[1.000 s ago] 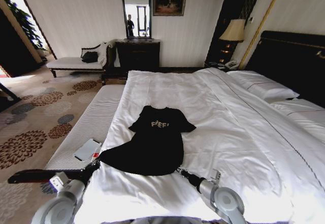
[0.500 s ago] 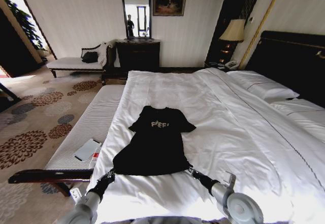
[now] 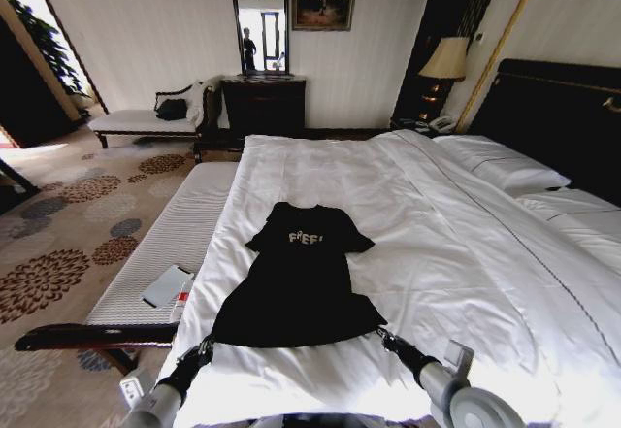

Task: Fold the clothes on the bed.

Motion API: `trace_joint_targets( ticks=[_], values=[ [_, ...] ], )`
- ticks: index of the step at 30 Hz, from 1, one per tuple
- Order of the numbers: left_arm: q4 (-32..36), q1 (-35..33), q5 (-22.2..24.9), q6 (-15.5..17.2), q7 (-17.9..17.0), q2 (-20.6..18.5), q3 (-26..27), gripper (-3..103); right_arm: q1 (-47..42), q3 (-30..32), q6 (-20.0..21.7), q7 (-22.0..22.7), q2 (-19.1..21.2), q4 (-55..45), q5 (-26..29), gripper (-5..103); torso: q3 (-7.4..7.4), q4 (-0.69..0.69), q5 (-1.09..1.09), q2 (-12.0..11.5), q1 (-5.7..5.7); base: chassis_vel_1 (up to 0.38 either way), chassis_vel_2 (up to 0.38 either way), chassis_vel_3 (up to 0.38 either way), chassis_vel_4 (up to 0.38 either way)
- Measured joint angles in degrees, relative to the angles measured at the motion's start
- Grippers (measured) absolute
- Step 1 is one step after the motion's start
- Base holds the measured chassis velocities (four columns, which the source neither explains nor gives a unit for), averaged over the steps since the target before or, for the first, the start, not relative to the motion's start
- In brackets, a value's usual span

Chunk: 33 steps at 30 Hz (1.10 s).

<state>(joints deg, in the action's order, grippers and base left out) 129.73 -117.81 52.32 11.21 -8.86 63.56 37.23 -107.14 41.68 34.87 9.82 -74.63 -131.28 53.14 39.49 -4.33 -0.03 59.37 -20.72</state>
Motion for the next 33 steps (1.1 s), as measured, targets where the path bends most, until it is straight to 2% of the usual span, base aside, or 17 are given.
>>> trace_joint_targets(
  ticks=[3, 12, 16, 22, 26, 29, 33],
  values=[
    [-0.5, -1.0, -0.6, -0.6, 0.3, 0.5, 0.0, 1, -1.9, 0.3, 0.1, 0.6, -1.3, -0.6, -0.9, 0, 0.00, -0.01, 0.00, 0.0, 0.00, 0.000, 0.000, 0.000, 0.000],
    [0.6, -1.2, -1.7, -0.7, -1.1, 1.0, -0.7, 1, -4.7, 1.8, -0.3, 0.7, -1.5, -1.7, -1.7, 0, 0.00, 0.00, 0.00, 0.0, 0.00, 0.000, 0.000, 0.000, 0.000],
    [1.4, -2.9, -2.5, -0.7, -1.2, 0.4, 0.5, 1, -6.8, 0.3, -0.9, 0.7, -2.7, -2.5, -5.6, 0, 0.00, -0.01, -0.01, 0.0, 0.00, 0.000, 0.000, 0.000, 0.000],
    [2.3, -6.1, -2.1, -1.0, -0.5, -0.1, 2.7, 1, -7.8, -0.7, -1.3, 0.6, -3.1, -2.5, -7.5, 0, 0.00, 0.00, 0.00, 0.0, 0.00, 0.000, 0.000, 0.000, 0.000],
    [2.2, -7.4, -2.5, -1.5, -0.2, 0.2, 2.6, 1, -8.3, -0.8, -1.3, 0.6, -3.0, -2.8, -7.8, 0, 0.00, 0.00, 0.01, 0.0, 0.00, 0.000, 0.000, 0.000, 0.000],
    [1.8, -7.6, -2.7, -1.6, -0.2, 0.3, 2.2, 1, -9.0, -1.1, -2.8, 0.4, -3.1, -2.3, -11.8, 0, 0.01, 0.00, 0.00, 0.0, 0.00, 0.000, 0.000, 0.000, 0.000],
    [1.3, -7.9, -2.8, -1.7, -0.2, 0.4, 2.2, 1, -9.9, -1.0, -3.2, 0.3, -3.2, -2.1, -12.9, 0, 0.00, 0.00, 0.00, 0.0, 0.00, 0.000, 0.000, 0.000, 0.000]
  ],
)
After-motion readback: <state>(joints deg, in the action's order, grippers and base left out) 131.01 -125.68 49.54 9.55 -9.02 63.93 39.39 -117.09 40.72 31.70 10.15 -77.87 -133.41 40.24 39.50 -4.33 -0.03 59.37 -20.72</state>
